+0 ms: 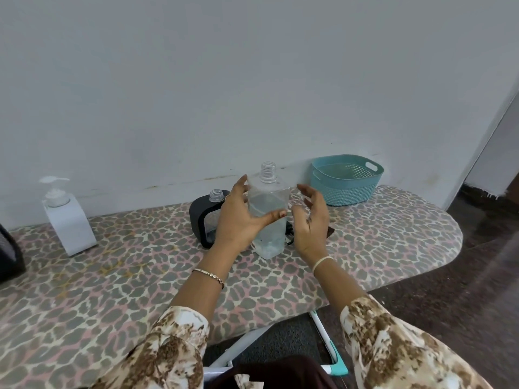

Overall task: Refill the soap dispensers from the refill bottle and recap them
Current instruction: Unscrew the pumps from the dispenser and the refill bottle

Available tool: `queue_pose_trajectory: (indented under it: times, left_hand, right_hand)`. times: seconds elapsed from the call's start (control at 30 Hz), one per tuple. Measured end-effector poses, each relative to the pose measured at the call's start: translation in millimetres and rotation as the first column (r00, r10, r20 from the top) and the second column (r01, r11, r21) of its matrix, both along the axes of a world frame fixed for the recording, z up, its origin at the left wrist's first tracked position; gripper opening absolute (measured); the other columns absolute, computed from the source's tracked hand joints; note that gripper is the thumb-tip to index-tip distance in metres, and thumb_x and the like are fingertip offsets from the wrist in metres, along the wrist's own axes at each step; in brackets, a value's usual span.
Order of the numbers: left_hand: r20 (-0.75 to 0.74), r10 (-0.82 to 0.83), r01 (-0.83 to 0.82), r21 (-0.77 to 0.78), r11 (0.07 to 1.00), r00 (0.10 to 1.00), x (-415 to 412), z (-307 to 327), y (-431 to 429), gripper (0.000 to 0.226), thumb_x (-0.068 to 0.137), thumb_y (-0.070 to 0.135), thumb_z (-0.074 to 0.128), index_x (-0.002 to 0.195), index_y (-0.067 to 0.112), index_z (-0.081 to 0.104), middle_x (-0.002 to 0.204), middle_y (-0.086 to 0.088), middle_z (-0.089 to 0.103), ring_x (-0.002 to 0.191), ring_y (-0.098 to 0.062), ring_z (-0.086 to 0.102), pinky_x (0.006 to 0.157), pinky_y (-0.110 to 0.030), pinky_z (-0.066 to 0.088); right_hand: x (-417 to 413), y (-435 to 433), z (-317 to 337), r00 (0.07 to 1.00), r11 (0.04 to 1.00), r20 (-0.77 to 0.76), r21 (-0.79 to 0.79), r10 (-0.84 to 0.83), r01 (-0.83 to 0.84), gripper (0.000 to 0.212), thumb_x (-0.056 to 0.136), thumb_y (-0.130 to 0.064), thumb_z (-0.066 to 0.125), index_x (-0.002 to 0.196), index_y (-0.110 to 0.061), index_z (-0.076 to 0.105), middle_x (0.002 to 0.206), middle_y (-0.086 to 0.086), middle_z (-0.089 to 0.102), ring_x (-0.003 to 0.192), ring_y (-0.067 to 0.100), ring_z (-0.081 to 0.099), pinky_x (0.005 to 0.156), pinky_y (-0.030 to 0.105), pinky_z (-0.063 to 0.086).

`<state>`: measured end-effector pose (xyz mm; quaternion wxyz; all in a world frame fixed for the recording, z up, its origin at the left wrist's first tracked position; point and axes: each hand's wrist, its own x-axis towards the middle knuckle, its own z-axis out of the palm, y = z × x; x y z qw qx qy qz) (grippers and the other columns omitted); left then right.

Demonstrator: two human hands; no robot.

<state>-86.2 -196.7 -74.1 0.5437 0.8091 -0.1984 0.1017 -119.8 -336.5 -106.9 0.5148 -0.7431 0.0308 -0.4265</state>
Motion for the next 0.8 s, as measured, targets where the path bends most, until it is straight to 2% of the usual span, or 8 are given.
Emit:
queue_pose_trajectory:
  times: [0.07,0.2,0.3,0.47,0.53,0.6,0.7,0.8]
  left_hand:
    - [0.053,0.050,-0.050,0.002,0.999,0.997,-5,1,8,0.114,0.052,0.080,0.068,0.145,0.025,0.034,0.137,0.008,0.051,0.118,-0.009,0.054,0.094,-0.036,0.052]
    - [0.261,0.247,-0.234,-0.081,0.969,0.933,-10,1,34,0.067,0.081,0.073,0.050,0.131,0.028,0.047,0.117,0.013,0.056,0.107,-0.009,0.050,0.087,-0.038,0.052]
    - [0.286,0.394,-0.383,-0.095,0.919,0.874,-1,-7,53,0.056,0.085,0.059,0.058,0.128,0.023,0.050,0.119,0.007,0.054,0.113,-0.013,0.042,0.094,-0.036,0.045]
    - [0.091,0.366,-0.374,0.088,0.923,0.926,26,-32,75,0.081,0.072,0.042,0.080,0.138,0.020,0.039,0.137,-0.001,0.043,0.128,-0.020,0.040,0.106,-0.037,0.039]
    - [0.017,0.326,-0.326,0.108,0.939,0.945,32,-40,78,0.093,0.067,0.038,0.085,0.143,0.018,0.034,0.140,-0.004,0.043,0.130,-0.021,0.042,0.107,-0.037,0.040]
    - [-0.039,0.282,-0.278,0.088,0.957,0.959,37,-44,78,0.099,0.065,0.031,0.088,0.145,0.016,0.031,0.139,-0.005,0.046,0.127,-0.020,0.047,0.104,-0.031,0.041]
    - [-0.081,0.227,-0.224,0.049,0.973,0.971,39,-47,78,0.096,0.065,0.019,0.088,0.143,0.013,0.033,0.131,-0.003,0.052,0.119,-0.018,0.052,0.093,-0.022,0.041]
    - [-0.075,0.220,-0.220,0.016,0.975,0.973,40,-48,82,0.080,0.064,0.014,0.088,0.132,0.013,0.045,0.115,0.003,0.057,0.108,-0.018,0.058,0.087,-0.023,0.045]
  right_hand:
    - [-4,12,1,0.994,0.994,0.025,-0.032,0.104,-0.103,0.056,0.082,-0.031,0.046,0.132,-0.007,0.048,0.126,0.000,0.053,0.119,0.002,0.048,0.103,0.020,0.038]
    - [-6,32,-9,0.985,0.985,-0.042,-0.010,0.169,-0.170,0.076,0.084,-0.052,0.054,0.144,-0.012,0.031,0.141,-0.004,0.039,0.131,0.005,0.039,0.109,0.024,0.034]
    - [-7,42,-12,0.980,0.993,-0.162,0.018,0.119,-0.118,0.096,0.074,-0.052,0.073,0.148,-0.019,0.021,0.144,-0.009,0.033,0.131,0.000,0.031,0.110,0.019,0.026]
    - [3,46,-12,0.972,0.994,-0.224,0.103,0.068,-0.046,0.109,0.060,-0.043,0.088,0.145,-0.021,0.024,0.137,-0.005,0.043,0.126,0.009,0.043,0.109,0.027,0.036]
    - [7,48,-14,0.965,0.994,-0.260,0.105,0.040,-0.013,0.110,0.056,-0.045,0.088,0.143,-0.021,0.026,0.133,-0.004,0.047,0.121,0.013,0.047,0.107,0.035,0.041]
    - [10,49,-14,0.961,0.994,-0.277,0.112,0.022,0.010,0.109,0.055,-0.042,0.089,0.142,-0.021,0.028,0.129,-0.005,0.049,0.115,0.010,0.047,0.103,0.031,0.041]
    - [14,50,-13,0.954,0.994,-0.298,0.096,-0.018,0.049,0.103,0.056,-0.038,0.090,0.139,-0.020,0.032,0.122,-0.007,0.050,0.108,0.008,0.047,0.096,0.027,0.041]
    - [16,50,-13,0.948,0.993,-0.313,0.088,-0.053,0.084,0.093,0.056,-0.039,0.089,0.132,-0.019,0.040,0.114,-0.006,0.053,0.104,0.010,0.050,0.093,0.027,0.045]
